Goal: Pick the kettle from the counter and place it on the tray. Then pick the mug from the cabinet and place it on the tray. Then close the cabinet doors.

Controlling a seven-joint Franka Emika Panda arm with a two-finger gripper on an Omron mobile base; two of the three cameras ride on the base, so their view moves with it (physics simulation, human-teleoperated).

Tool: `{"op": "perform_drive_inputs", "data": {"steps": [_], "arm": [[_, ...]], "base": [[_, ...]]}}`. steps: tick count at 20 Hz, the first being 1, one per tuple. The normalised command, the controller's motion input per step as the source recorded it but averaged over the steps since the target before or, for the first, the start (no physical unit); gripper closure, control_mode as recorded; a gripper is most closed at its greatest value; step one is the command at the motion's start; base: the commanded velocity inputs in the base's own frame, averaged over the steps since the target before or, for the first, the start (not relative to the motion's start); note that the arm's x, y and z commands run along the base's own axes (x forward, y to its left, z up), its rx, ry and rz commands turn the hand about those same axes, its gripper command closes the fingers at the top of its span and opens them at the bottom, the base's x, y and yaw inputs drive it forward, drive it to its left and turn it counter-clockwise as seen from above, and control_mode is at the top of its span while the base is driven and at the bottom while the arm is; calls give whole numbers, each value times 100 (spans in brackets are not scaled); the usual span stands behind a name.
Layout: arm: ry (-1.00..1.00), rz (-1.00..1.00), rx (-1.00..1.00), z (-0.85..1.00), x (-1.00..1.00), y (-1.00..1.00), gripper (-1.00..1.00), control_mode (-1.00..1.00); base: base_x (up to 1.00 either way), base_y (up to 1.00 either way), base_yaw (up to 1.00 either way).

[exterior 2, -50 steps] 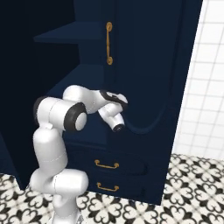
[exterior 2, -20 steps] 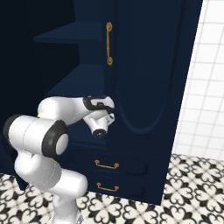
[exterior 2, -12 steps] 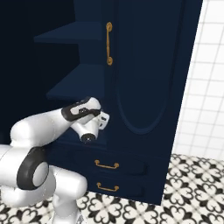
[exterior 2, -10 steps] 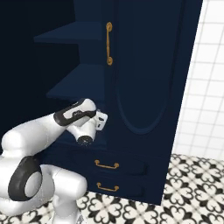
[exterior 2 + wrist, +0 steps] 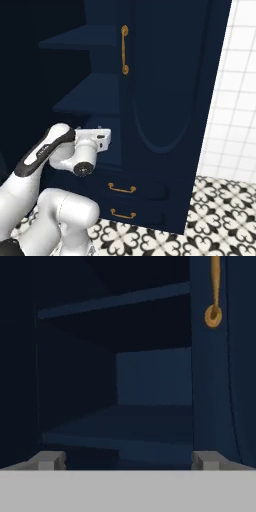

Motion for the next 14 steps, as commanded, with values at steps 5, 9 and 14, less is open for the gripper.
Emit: {"op": "perform_drive_inputs", "data": {"steps": [5,9,14], "arm": [[0,15,-39,44,-72,16,-100,-100],[0,9,-36,41,-69,19,-100,-100],[0,4,-28,28,-78,4,-100,-100]], "base": [[0,0,0],[0,0,0],[0,0,0]]}}
